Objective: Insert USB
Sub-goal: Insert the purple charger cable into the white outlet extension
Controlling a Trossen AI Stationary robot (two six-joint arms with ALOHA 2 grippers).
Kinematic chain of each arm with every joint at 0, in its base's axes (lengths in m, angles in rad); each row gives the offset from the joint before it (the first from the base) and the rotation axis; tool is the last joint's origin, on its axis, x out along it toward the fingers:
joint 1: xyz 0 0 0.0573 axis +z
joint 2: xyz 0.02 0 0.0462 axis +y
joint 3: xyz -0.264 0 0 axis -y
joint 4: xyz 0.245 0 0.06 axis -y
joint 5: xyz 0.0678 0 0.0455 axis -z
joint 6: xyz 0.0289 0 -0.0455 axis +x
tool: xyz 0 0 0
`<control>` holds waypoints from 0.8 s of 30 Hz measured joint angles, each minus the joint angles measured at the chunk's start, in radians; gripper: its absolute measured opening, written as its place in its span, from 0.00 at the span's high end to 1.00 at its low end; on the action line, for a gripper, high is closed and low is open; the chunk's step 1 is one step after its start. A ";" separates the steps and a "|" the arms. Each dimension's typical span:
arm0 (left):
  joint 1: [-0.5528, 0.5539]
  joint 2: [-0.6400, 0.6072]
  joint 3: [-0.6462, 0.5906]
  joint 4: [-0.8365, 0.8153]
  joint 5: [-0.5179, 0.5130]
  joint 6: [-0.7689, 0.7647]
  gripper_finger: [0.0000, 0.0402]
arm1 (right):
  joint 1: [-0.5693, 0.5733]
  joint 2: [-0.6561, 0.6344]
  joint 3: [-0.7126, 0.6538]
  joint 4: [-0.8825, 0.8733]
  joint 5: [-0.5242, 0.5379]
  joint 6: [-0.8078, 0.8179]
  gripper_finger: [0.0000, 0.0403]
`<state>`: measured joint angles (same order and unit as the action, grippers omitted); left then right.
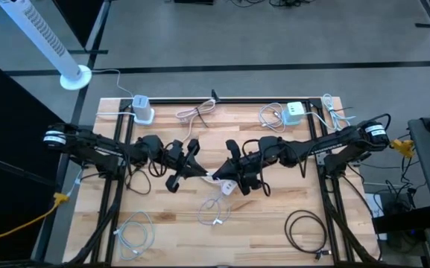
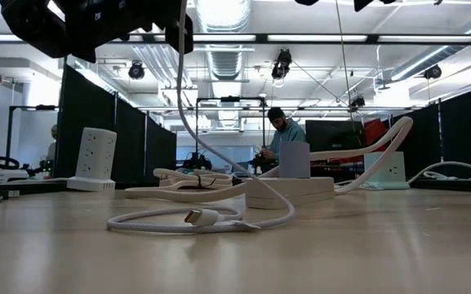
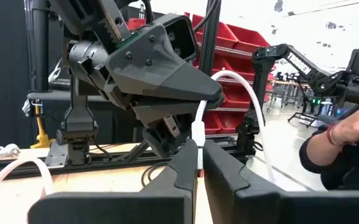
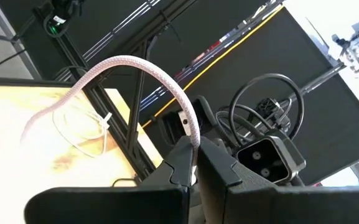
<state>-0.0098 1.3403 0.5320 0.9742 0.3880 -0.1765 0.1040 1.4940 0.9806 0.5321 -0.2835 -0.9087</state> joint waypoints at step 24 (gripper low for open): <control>0.009 -0.372 -0.002 -0.650 -0.202 0.122 0.99 | 0.000 -0.049 -0.001 -0.309 0.283 0.357 0.55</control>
<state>-0.0010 0.9688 0.5300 0.3246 0.1858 -0.0548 0.1036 1.4447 0.9794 0.2226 -0.0003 -0.5516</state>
